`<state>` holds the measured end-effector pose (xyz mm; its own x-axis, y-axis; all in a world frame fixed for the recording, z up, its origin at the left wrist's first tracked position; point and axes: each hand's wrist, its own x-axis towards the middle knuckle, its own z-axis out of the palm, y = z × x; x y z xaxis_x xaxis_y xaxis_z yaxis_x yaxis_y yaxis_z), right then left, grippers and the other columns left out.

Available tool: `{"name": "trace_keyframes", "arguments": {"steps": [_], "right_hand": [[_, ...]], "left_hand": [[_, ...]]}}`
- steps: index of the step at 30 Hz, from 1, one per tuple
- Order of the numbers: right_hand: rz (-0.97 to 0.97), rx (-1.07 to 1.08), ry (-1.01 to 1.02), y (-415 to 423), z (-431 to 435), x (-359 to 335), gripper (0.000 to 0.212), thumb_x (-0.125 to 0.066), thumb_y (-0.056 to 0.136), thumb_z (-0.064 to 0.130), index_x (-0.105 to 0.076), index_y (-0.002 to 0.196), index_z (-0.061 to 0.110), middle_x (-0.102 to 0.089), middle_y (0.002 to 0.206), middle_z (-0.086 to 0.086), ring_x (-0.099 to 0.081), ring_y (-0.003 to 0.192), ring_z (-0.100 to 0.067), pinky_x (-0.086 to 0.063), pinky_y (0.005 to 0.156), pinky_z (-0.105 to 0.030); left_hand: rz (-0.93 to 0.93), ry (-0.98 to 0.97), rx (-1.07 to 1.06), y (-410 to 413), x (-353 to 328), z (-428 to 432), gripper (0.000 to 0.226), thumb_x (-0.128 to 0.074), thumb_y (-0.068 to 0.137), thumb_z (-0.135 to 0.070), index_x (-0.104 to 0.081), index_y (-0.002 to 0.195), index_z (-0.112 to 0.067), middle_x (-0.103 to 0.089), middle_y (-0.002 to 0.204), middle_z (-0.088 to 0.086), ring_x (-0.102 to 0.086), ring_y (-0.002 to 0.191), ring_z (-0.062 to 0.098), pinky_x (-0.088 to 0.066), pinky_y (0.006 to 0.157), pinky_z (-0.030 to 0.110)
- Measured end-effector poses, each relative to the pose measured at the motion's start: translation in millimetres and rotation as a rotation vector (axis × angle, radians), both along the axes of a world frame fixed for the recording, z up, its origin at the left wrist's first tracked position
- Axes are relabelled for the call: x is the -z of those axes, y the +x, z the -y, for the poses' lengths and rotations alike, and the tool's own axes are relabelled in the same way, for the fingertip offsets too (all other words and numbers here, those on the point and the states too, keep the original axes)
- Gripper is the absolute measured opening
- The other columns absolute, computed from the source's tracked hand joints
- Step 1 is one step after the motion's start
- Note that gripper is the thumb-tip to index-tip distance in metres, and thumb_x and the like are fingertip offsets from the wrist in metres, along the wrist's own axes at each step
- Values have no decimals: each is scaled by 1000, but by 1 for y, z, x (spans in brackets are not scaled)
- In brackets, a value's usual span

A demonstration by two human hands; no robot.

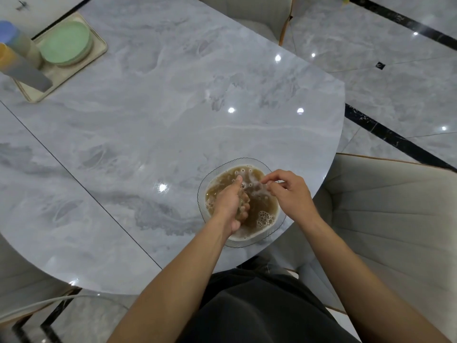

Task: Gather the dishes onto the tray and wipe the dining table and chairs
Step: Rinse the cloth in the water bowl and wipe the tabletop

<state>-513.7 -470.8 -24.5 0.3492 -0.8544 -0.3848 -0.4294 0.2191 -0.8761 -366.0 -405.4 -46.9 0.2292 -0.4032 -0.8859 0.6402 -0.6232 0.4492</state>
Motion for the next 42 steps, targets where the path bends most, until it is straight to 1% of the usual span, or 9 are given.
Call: {"name": "trace_keyframes", "arguments": {"steps": [9,11,16,20,26,30,34,38,42], "right_hand": [[-22,11,36,-4,-3,9,27,-60,94,14,-74,84,35,-69,111,6,-70,97,-18,-59,90,-44],[-25,15,36,-5,-5,10,27,-61,94,14,-74,84,35,-69,110,6,-69,95,-17,-59,89,-43],[-24,24,28,-7,-9,8,27,-61,95,11,-74,84,33,-70,107,9,-68,95,-15,-57,88,-37],[-32,45,30,-12,-9,10,24,-62,94,13,-73,84,32,-71,104,9,-68,95,-16,-58,87,-39],[-31,60,33,-21,-7,14,24,-63,93,15,-73,83,35,-71,101,8,-70,93,-18,-60,88,-44],[-29,56,16,-22,-6,15,19,-65,94,19,-73,84,34,-71,103,8,-69,93,-17,-60,87,-44],[-29,49,20,-21,-7,14,16,-66,94,21,-72,85,32,-71,102,8,-69,93,-17,-61,84,-41],[10,23,23,-19,-9,11,11,-67,92,24,-72,86,31,-71,101,8,-69,91,-16,-56,81,-34],[58,16,-1,-20,-11,9,14,-63,83,38,-73,87,29,-71,97,9,-70,88,-15,-60,83,-41]], "left_hand": [[67,44,44,-2,-6,8,27,-57,105,-44,-63,95,-19,-52,53,-6,-36,40,9,-22,35,17],[46,31,43,-1,-9,8,31,-57,105,-43,-59,85,-19,-50,53,-6,-34,40,9,-19,33,16],[-16,-96,90,5,-14,0,39,-59,101,-55,-64,103,-16,-51,64,0,-38,43,10,-21,32,18],[-187,-143,47,8,-20,-5,57,-41,104,-55,-65,88,-7,-54,67,8,-46,48,17,-29,37,19],[-256,-184,58,10,-20,-17,29,-53,107,-29,-63,118,-5,-64,89,11,-60,75,18,-50,51,24],[-289,-186,-8,8,-21,-21,43,-66,100,-30,-59,135,-6,-70,94,11,-67,78,16,-61,68,26],[-330,-200,-58,4,-26,-21,41,-64,102,-26,-60,137,-5,-76,109,16,-76,82,22,-63,83,46],[-276,-221,-31,2,-28,-20,41,-66,99,-9,-55,139,-9,-71,128,22,-74,110,38,-65,82,40],[-210,-272,-9,2,-24,-20,47,-58,98,5,-56,139,-18,-73,125,20,-73,113,36,-65,82,35]]}}
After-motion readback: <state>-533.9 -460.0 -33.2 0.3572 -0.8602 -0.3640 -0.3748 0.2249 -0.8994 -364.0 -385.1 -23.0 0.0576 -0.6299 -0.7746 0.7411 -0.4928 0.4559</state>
